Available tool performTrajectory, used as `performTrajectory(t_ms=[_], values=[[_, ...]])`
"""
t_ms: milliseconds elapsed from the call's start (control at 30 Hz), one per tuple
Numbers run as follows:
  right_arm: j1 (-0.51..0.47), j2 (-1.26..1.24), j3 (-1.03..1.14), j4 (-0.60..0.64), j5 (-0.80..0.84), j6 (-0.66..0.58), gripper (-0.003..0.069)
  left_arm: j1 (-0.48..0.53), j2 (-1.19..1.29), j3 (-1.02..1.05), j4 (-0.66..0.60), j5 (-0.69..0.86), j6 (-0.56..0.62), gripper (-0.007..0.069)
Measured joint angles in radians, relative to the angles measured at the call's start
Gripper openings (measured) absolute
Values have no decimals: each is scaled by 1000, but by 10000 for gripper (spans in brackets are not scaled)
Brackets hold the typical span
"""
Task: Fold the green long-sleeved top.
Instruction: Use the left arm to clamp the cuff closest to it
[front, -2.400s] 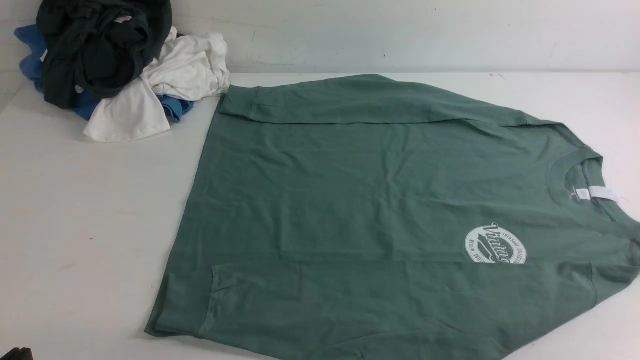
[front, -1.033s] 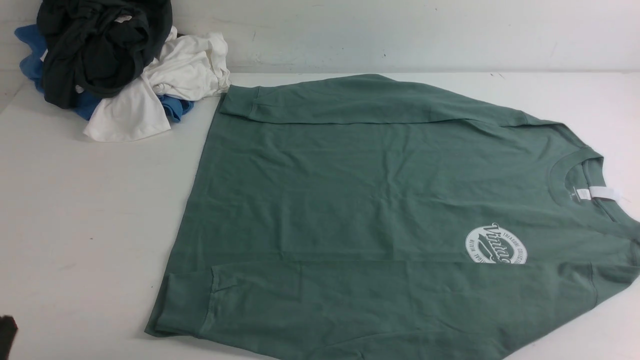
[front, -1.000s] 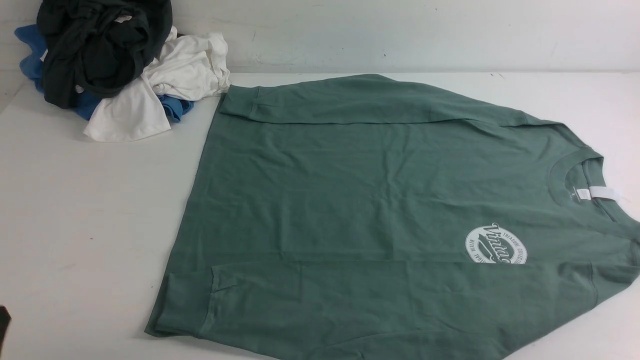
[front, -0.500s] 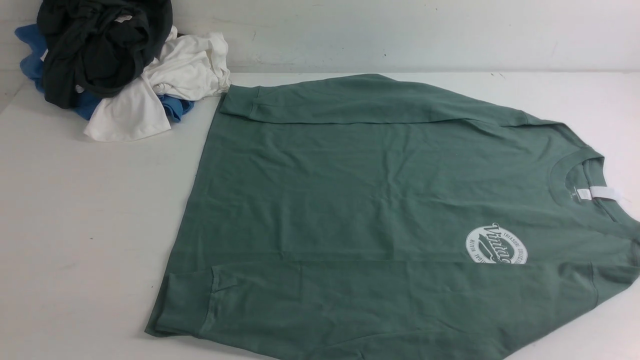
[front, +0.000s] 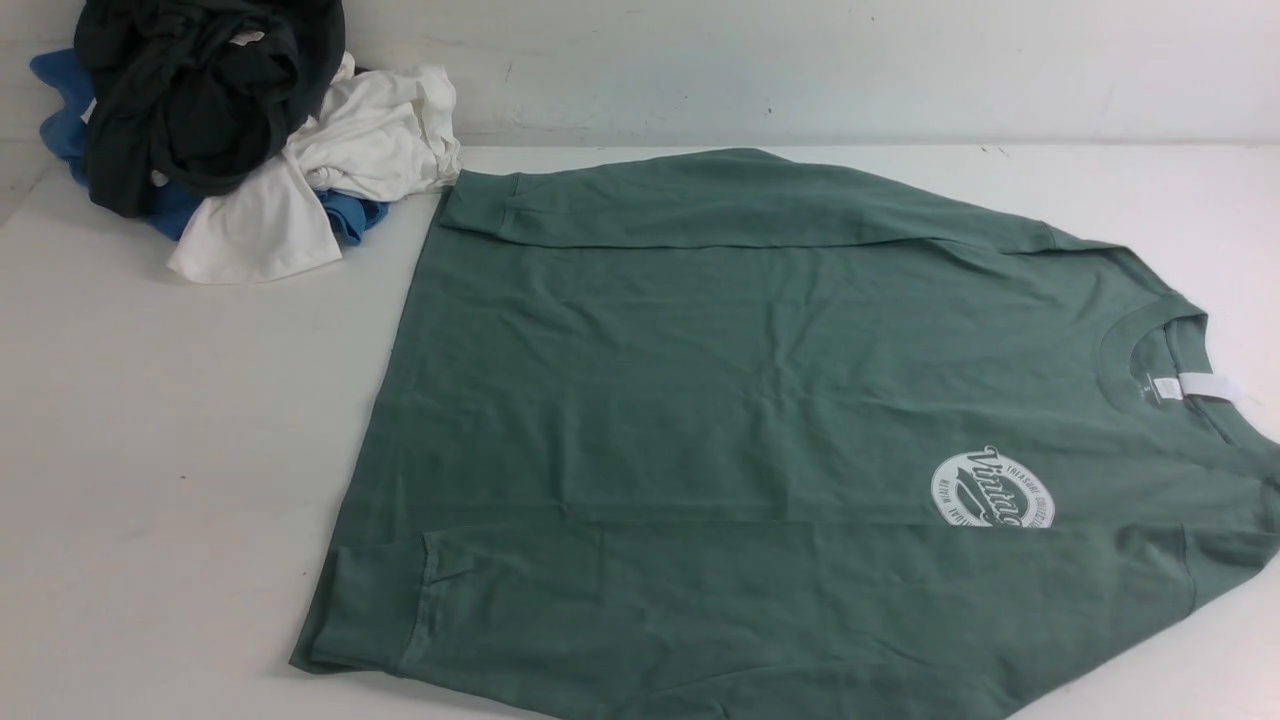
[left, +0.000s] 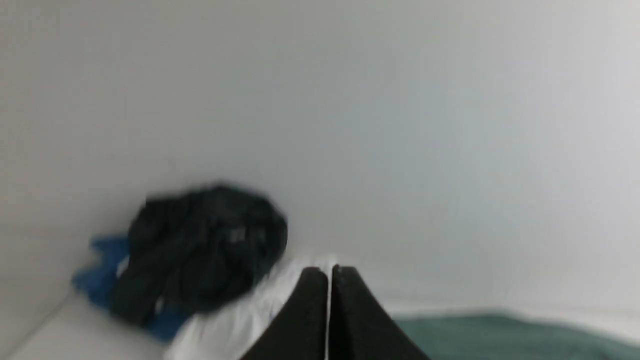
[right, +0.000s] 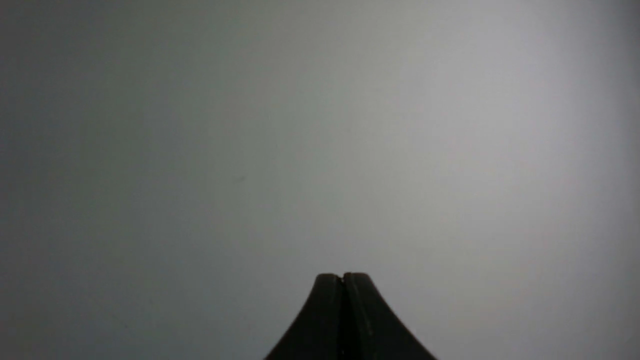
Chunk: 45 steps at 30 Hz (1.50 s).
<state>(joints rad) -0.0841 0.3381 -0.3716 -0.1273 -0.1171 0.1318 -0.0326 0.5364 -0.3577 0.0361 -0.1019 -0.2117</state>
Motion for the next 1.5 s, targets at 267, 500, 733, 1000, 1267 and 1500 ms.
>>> performTrajectory(t_ms=[267, 500, 733, 1000, 1267, 1500], values=[[72, 415, -148, 11, 605, 16, -10, -23, 412, -66, -6, 165, -64, -7], [213, 741, -291, 207, 903, -212, -10, -236, 723, -390, 9, 681, 64, -7], [294, 911, -319, 452, 851, -470, -10, -321, 979, -560, -49, 844, 115, 50], [300, 931, -320, 605, 864, -641, -10, -252, 1097, -576, -56, 856, 117, 302], [300, 931, -320, 667, 832, -691, -10, -196, 1153, -581, -138, 805, 202, 372], [300, 931, -320, 682, 827, -705, -10, -194, 1215, -585, -190, 748, 241, 302]])
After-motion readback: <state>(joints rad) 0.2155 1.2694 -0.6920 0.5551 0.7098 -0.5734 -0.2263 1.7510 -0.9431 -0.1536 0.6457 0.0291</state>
